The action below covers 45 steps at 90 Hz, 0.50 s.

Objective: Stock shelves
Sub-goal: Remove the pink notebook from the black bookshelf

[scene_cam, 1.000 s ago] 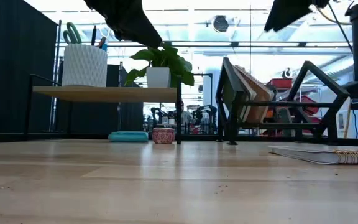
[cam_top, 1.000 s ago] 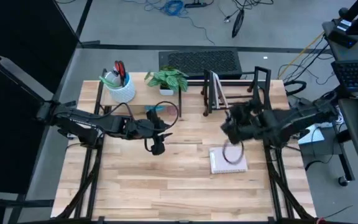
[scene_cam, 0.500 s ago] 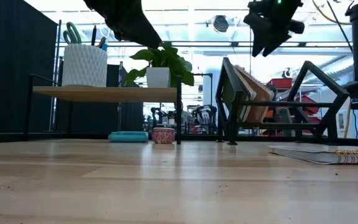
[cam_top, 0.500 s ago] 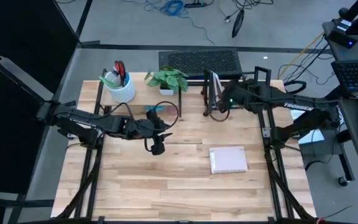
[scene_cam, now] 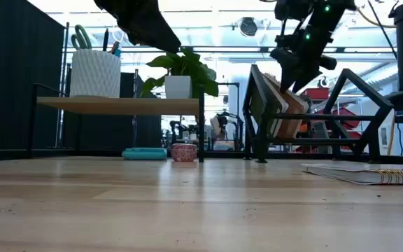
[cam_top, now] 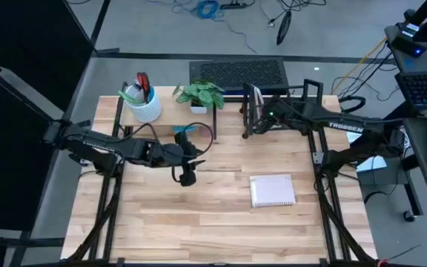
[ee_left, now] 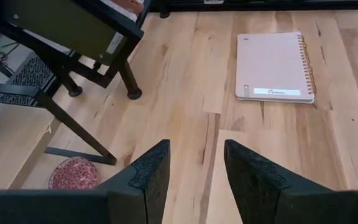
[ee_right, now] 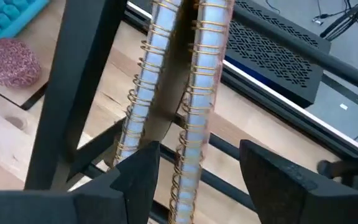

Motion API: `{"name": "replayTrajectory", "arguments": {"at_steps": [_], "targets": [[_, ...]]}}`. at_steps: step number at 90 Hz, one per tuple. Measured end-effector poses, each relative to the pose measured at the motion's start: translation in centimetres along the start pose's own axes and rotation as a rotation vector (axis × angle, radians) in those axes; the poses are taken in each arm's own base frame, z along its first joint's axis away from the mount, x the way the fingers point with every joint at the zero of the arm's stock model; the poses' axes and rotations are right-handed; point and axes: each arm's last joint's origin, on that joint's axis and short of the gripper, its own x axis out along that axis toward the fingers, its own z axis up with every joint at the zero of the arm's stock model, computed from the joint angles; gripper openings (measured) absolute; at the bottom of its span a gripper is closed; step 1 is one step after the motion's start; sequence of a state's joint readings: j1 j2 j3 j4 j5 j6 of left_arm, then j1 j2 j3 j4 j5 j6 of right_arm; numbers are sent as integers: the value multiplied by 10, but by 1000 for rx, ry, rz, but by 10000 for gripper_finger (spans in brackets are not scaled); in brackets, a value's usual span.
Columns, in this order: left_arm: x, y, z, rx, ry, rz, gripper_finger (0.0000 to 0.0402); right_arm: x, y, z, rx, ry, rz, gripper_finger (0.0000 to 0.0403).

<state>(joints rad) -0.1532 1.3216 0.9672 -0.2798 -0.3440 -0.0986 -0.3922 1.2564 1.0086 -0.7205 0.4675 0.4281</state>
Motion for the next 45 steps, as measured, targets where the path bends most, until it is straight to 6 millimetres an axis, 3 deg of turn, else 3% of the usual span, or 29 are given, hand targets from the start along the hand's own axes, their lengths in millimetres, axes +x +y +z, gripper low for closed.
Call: {"name": "replayTrajectory", "arguments": {"at_steps": [26, 45], "targets": [[0, 0, 0, 0, -1, 0, 140, 19, -7, -3, -5, -58, -17, 194], [0, 0, 0, 1, -1, 0, 140, 22, -9, -2, -48, -67, -23, 106]]}}
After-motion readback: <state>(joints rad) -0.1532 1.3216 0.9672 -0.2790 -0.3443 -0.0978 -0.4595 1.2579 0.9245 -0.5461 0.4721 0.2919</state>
